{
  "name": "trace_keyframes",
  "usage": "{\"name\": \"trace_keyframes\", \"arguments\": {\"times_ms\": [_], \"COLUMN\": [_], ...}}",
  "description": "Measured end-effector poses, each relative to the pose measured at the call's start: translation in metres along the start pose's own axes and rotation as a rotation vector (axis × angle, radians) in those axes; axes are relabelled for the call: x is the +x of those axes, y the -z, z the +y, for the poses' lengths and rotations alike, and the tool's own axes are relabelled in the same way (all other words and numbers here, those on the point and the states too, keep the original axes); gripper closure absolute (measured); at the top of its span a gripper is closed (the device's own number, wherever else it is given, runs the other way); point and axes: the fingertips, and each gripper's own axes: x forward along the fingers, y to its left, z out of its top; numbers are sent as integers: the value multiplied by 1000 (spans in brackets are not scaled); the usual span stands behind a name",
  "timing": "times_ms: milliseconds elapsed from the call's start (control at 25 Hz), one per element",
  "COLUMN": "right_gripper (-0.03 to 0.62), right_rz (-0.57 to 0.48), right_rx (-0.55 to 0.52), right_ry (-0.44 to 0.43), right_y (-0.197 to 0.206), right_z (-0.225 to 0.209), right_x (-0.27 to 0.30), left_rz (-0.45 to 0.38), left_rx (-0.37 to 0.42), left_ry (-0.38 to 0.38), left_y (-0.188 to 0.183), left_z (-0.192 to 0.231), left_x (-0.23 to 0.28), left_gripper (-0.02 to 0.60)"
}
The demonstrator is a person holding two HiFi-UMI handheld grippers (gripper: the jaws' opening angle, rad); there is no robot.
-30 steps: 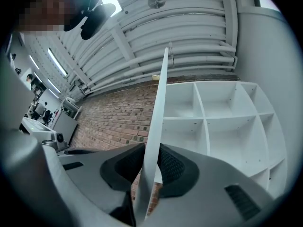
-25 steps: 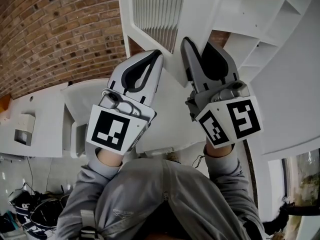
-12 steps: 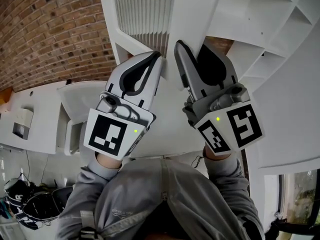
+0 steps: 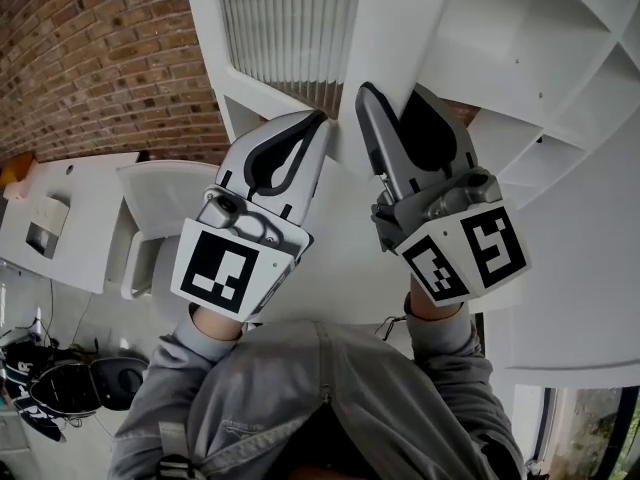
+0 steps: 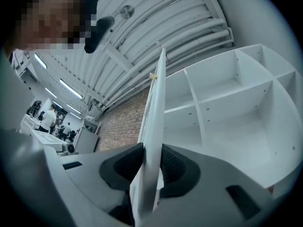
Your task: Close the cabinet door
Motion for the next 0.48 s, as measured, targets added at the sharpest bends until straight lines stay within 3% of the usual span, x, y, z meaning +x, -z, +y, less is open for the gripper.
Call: {"name": "trace_keyframes", "arguments": {"times_ms": [240, 360, 480], "right_gripper": [473, 473, 471], "right_rz": [-13, -23, -22], "right_rx": [41, 60, 72], "right_ry": [-60, -96, -123], "right_y": [5, 9, 9], "right_z": [-24, -34, -40], "right_x": [6, 9, 14], "left_rz": [35, 13, 21], "left_rx": [29, 46, 28], "left_ry": [-40, -47, -84], "left_y": [12, 13, 14], "left_z": [-1, -4, -1], "left_x": [19, 29, 38], "left_gripper": [575, 575, 575]}}
